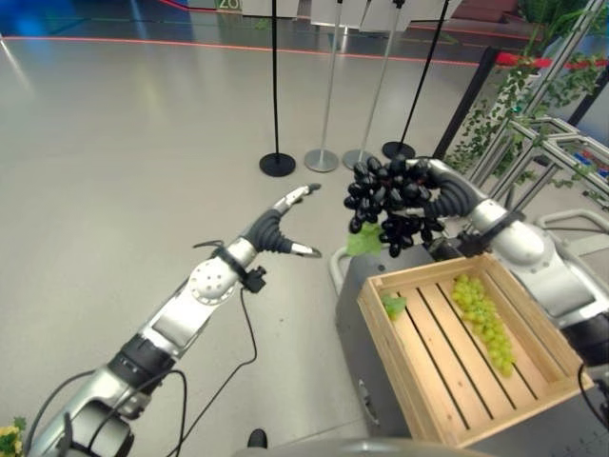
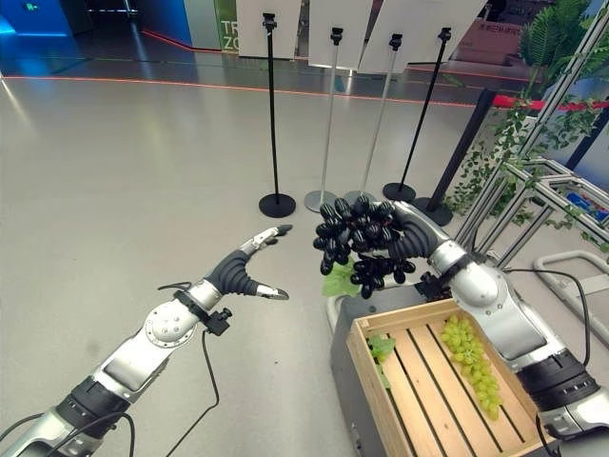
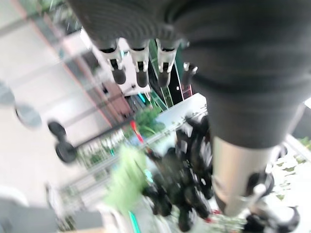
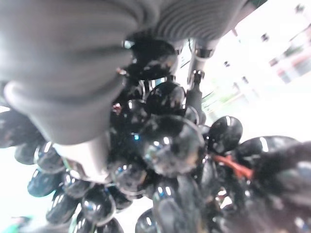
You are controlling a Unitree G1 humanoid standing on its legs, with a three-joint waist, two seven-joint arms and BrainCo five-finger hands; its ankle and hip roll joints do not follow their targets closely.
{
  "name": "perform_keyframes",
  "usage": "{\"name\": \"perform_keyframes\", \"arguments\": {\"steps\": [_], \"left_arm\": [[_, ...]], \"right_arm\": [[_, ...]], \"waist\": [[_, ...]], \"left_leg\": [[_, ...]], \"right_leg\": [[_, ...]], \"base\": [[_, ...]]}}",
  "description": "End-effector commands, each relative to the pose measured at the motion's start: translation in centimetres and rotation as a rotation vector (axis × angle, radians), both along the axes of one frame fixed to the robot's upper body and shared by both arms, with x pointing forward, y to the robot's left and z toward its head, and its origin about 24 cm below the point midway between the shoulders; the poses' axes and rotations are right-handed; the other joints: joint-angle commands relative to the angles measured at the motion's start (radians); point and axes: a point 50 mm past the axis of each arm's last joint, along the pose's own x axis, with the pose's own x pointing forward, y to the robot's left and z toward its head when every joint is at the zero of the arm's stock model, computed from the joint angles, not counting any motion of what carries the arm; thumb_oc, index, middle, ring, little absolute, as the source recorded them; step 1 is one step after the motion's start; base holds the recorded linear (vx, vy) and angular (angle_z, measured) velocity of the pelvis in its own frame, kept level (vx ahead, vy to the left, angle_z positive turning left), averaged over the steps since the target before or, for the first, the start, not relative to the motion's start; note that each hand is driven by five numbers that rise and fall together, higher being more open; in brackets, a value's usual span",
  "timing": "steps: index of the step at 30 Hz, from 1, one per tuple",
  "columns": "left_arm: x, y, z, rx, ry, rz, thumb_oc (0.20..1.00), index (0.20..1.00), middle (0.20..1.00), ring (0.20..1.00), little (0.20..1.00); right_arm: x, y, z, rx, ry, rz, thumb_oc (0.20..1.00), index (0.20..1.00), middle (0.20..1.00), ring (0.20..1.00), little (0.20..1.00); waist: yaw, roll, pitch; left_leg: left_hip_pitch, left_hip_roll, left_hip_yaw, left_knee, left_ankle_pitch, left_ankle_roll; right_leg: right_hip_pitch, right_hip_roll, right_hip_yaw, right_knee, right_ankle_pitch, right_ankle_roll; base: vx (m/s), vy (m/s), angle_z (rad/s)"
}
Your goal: Pick up the fruits from the basket on one side to the basket on the other side
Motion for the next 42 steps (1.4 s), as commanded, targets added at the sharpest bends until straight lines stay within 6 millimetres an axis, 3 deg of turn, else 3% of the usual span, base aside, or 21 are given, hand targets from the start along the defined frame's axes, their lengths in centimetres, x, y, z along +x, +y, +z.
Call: {"name": "perform_keyframes", "arguments": {"steps": [1,11,27,35,42], "left_arm": [[1.2,-1.0,1.6,-0.098,0.019,-0.069,1.0,1.0,1.0,1.0,1.0],[1.0,-2.3,1.5,-0.111,0.032,-0.108,1.0,1.0,1.0,1.0,1.0],[0.3,0.4,1.7,-0.028,0.012,-0.083,1.0,1.0,1.0,1.0,1.0],[-0.2,1.5,1.6,-0.021,0.026,-0.069,1.0,1.0,1.0,1.0,1.0],[-0.7,1.0,2.2,-0.05,0.037,-0.124,1.0,1.0,1.0,1.0,1.0]], "right_arm": [[-1.1,2.3,4.3,0.086,-0.144,0.17,0.2,0.2,0.2,0.2,0.2],[-2.4,4.0,5.7,0.076,-0.204,0.278,0.2,0.2,0.2,0.2,0.2],[-2.6,0.8,3.3,-0.039,-0.077,0.181,0.2,0.2,0.2,0.2,0.2],[-2.7,0.2,3.1,-0.056,-0.075,0.155,0.2,0.2,0.2,0.2,0.2],[-3.2,0.6,3.9,-0.069,-0.099,0.191,0.2,0.2,0.2,0.2,0.2]], "waist": [[-0.004,-0.042,-0.041],[-0.007,-0.042,-0.04],[-0.007,-0.032,-0.028],[-0.004,-0.031,-0.025],[-0.003,-0.029,-0.016]], "left_leg": [[0.013,-0.013,0.012,0.06,-0.117,0.032],[0.004,-0.017,0.008,0.069,-0.113,0.034],[0.013,-0.017,-0.002,0.075,-0.123,0.032],[0.011,-0.019,-0.006,0.08,-0.126,0.034],[0.002,-0.021,-0.01,0.087,-0.125,0.035]], "right_leg": [[-0.057,-0.052,-0.036,0.05,0.046,0.087],[-0.061,-0.055,-0.035,0.055,0.048,0.085],[-0.051,-0.059,-0.045,0.066,0.035,0.087],[-0.05,-0.061,-0.045,0.07,0.034,0.086],[-0.058,-0.061,-0.046,0.078,0.033,0.085]], "base": [[0.0,0.0,0.0],[0.0,0.0,0.0],[0.01,0.0,0.0],[0.0,0.0,0.0],[0.0,0.002,0.03]]}}
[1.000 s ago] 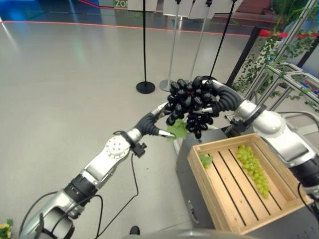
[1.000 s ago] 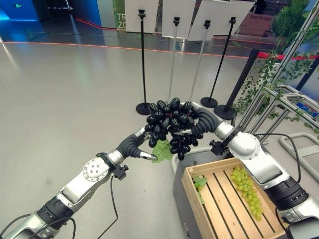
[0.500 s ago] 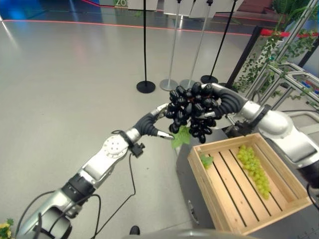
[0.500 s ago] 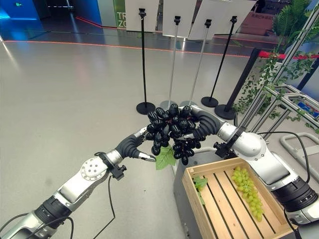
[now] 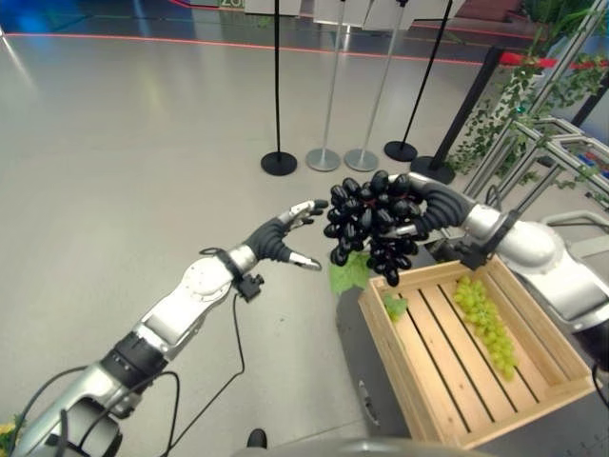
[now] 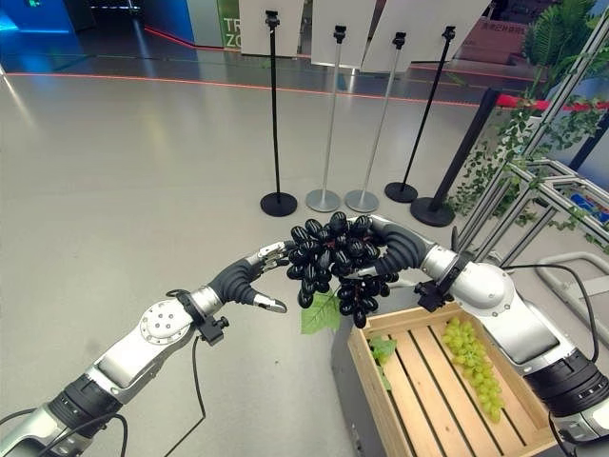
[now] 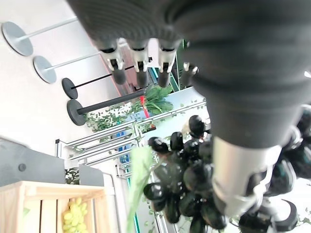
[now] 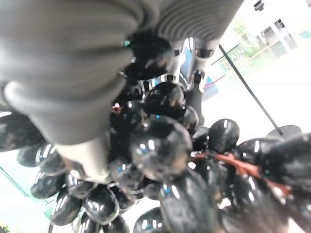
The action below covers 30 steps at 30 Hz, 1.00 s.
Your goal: Pick up the fruits from the basket on one side to the basket on the other side
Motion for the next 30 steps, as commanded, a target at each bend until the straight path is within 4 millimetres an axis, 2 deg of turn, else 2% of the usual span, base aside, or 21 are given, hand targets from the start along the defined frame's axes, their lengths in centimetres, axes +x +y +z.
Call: {"name": "perform_keyframes", "arguments": {"steps": [1,8,12,18,25,30], "left_arm": [[-0.3,-0.2,2.1,-0.127,-0.019,-0.052,1.0,1.0,1.0,1.0,1.0],[-0.8,-1.9,1.7,-0.184,0.083,-0.153,1.0,1.0,1.0,1.0,1.0],[-1.2,-3.9,1.3,-0.225,0.187,-0.251,1.0,1.0,1.0,1.0,1.0],[-1.5,-5.1,0.8,-0.275,0.291,-0.309,1.0,1.0,1.0,1.0,1.0],[-1.8,-5.9,0.1,-0.304,0.378,-0.335,1.0,1.0,1.0,1.0,1.0],[-2.0,-5.9,0.0,-0.309,0.4,-0.339,1.0,1.0,1.0,1.0,1.0]], "right_arm": [[-1.5,1.0,4.3,0.041,-0.165,0.107,0.2,0.2,0.2,0.2,0.2],[-1.8,2.0,5.2,0.037,-0.187,0.164,0.2,0.2,0.2,0.2,0.2],[-2.3,3.3,6.1,0.012,-0.229,0.231,0.2,0.2,0.2,0.2,0.2],[-2.7,4.1,6.3,-0.066,-0.269,0.265,0.2,0.2,0.2,0.2,0.2],[-2.7,5.0,6.4,-0.198,-0.323,0.286,0.2,0.2,0.2,0.2,0.2],[-2.6,4.8,6.0,-0.254,-0.33,0.269,0.2,0.2,0.2,0.2,0.2]], "waist": [[-0.003,-0.026,-0.044],[-0.006,-0.028,-0.033],[-0.012,-0.027,-0.033],[-0.016,-0.027,-0.034],[-0.019,-0.024,-0.037],[-0.019,-0.025,-0.037]], "left_leg": [[-0.012,-0.015,0.001,0.099,-0.124,0.035],[-0.013,-0.017,0.0,0.101,-0.123,0.036],[-0.012,-0.018,0.003,0.101,-0.124,0.037],[-0.015,-0.018,0.001,0.102,-0.122,0.036],[-0.016,-0.018,0.002,0.102,-0.122,0.036],[-0.017,-0.019,0.0,0.1,-0.121,0.035]], "right_leg": [[-0.085,-0.058,-0.028,0.099,0.034,0.081],[-0.085,-0.059,-0.028,0.1,0.038,0.082],[-0.087,-0.059,-0.024,0.1,0.04,0.083],[-0.089,-0.06,-0.025,0.102,0.041,0.084],[-0.092,-0.061,-0.024,0.105,0.042,0.085],[-0.09,-0.061,-0.023,0.1,0.043,0.086]], "base": [[0.0,0.0,0.0],[0.0,0.0,0.0],[0.0,0.0,0.0],[0.0,0.0,0.0],[0.0,0.0,0.0],[0.0,0.0,0.0]]}}
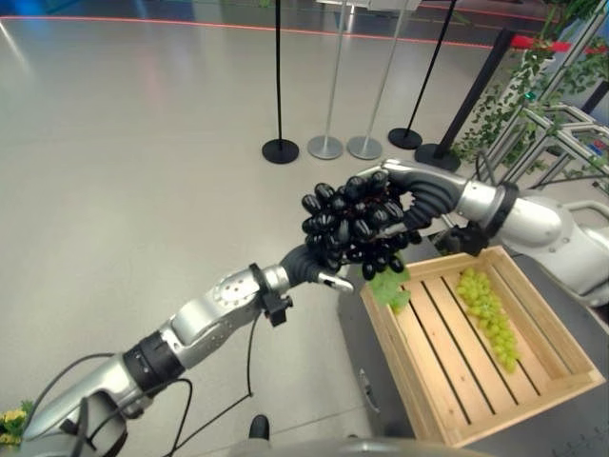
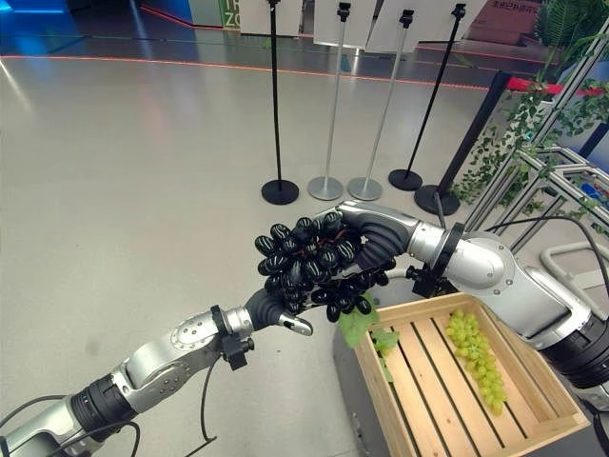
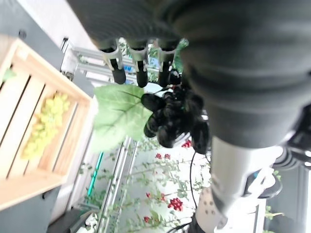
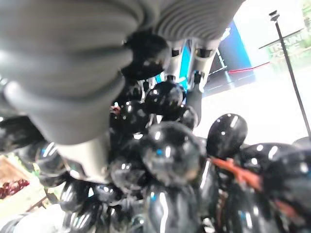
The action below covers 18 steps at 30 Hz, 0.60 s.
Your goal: Pick up the fruits from the basket on one side to the basket on the other side
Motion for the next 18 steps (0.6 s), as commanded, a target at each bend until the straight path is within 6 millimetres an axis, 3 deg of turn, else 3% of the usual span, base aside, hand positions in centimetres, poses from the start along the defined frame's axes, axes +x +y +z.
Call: {"name": "perform_keyframes", "arguments": {"steps": [1,7,11,13,18], "left_arm": [[0.4,-0.9,2.4,-0.086,-0.058,-0.043,1.0,1.0,1.0,1.0,1.0],[0.3,-0.6,2.6,-0.088,-0.055,-0.039,1.0,1.0,1.0,1.0,1.0],[0.3,0.8,2.0,-0.077,-0.042,0.007,1.0,1.0,1.0,1.0,1.0],[0.4,2.5,1.7,-0.059,-0.032,0.058,1.0,1.0,1.0,1.0,1.0],[0.2,4.4,2.2,-0.029,-0.057,0.086,1.0,1.0,1.0,1.0,1.0]], "right_arm": [[-1.4,1.2,1.9,-0.017,-0.131,0.087,0.2,0.2,0.2,0.2,0.2],[-1.1,0.6,1.2,-0.033,-0.107,0.051,0.2,0.2,0.2,0.2,0.2],[-0.6,-0.9,0.5,-0.014,-0.076,-0.023,0.2,0.2,0.2,0.2,0.2],[-0.5,-1.6,-0.1,0.01,-0.06,-0.061,0.2,0.2,0.2,0.2,0.2],[-0.5,-2.4,-0.2,0.036,-0.059,-0.098,0.2,0.2,0.2,0.2,0.2]], "waist": [[-0.016,-0.026,-0.062],[-0.017,-0.024,-0.064],[-0.016,-0.022,-0.065],[-0.012,-0.019,-0.066],[0.0,-0.021,-0.069]], "left_leg": [[-0.016,-0.011,0.003,0.1,-0.121,0.035],[-0.016,-0.011,0.003,0.101,-0.122,0.036],[-0.012,-0.012,0.003,0.097,-0.122,0.037],[-0.012,-0.013,0.003,0.096,-0.12,0.037],[-0.014,-0.015,0.001,0.092,-0.115,0.034]], "right_leg": [[-0.09,-0.055,-0.022,0.098,0.045,0.083],[-0.089,-0.056,-0.024,0.098,0.046,0.083],[-0.084,-0.056,-0.024,0.094,0.045,0.084],[-0.085,-0.057,-0.024,0.092,0.045,0.083],[-0.082,-0.059,-0.025,0.083,0.046,0.079]], "base": [[0.0,0.0,0.0],[0.0,0.0,0.0],[0.0,0.0,0.0],[0.0,-0.045,0.01],[0.0,-0.008,0.0]]}}
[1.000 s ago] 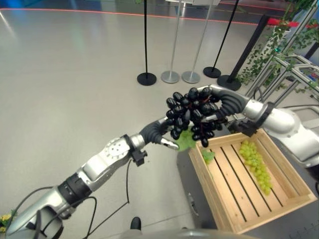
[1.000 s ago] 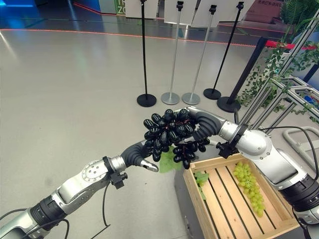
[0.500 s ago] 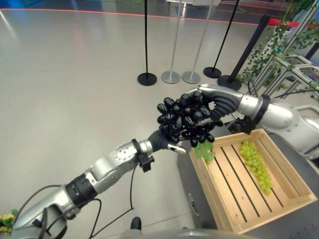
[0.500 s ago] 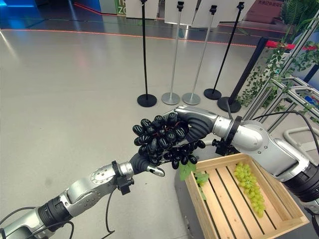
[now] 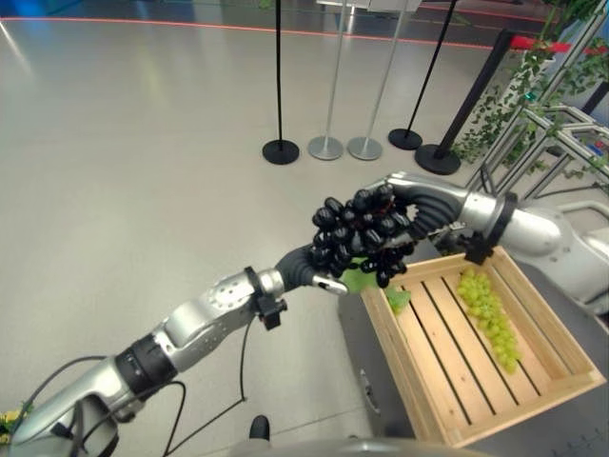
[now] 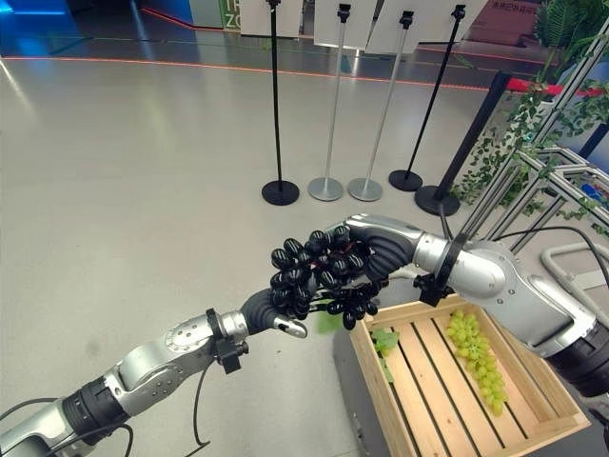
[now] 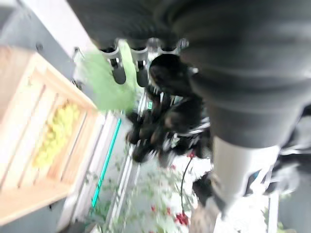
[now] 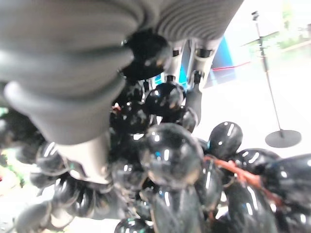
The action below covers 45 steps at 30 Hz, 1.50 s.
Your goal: Pick up the fruits from the basket on one side to the basket on the other side
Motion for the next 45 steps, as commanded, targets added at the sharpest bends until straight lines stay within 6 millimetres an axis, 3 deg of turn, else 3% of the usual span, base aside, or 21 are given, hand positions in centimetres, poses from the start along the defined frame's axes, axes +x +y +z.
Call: {"name": "perform_keyframes", "arguments": {"steps": [1,11,28,45], "left_arm": [[0.0,1.0,2.1,-0.082,-0.066,0.006,1.0,1.0,1.0,1.0,1.0],[0.2,1.7,1.8,-0.052,-0.093,0.04,1.0,1.0,1.0,1.0,1.0],[0.1,-2.1,2.1,-0.15,-0.072,-0.045,1.0,1.0,1.0,1.0,1.0],[0.4,-3.5,3.3,-0.168,-0.113,-0.083,1.0,1.0,1.0,1.0,1.0]], "right_arm": [[-0.6,0.2,2.8,0.065,-0.141,0.021,0.2,0.2,0.2,0.2,0.2],[-0.4,-0.3,3.3,0.093,-0.151,0.0,0.2,0.2,0.2,0.2,0.2],[-0.3,0.5,2.6,0.051,-0.127,0.036,0.2,0.2,0.2,0.2,0.2],[-0.4,1.3,2.1,0.014,-0.077,0.079,0.2,0.2,0.2,0.2,0.2]], "waist": [[0.0,-0.023,-0.068],[0.011,-0.024,-0.074],[0.004,-0.026,-0.065],[-0.006,-0.019,-0.061]], "left_leg": [[-0.016,-0.017,0.009,0.092,-0.115,0.033],[-0.013,-0.02,0.002,0.091,-0.118,0.035],[-0.017,-0.02,-0.001,0.098,-0.122,0.038],[-0.02,-0.019,0.001,0.103,-0.122,0.038]], "right_leg": [[-0.086,-0.058,-0.023,0.083,0.046,0.078],[-0.076,-0.06,-0.032,0.074,0.053,0.082],[-0.082,-0.059,-0.027,0.085,0.05,0.082],[-0.091,-0.059,-0.021,0.093,0.049,0.08]], "base": [[0.0,0.0,0.0],[0.0,0.009,0.02],[0.0,0.0,0.0],[0.0,0.0,0.0]]}}
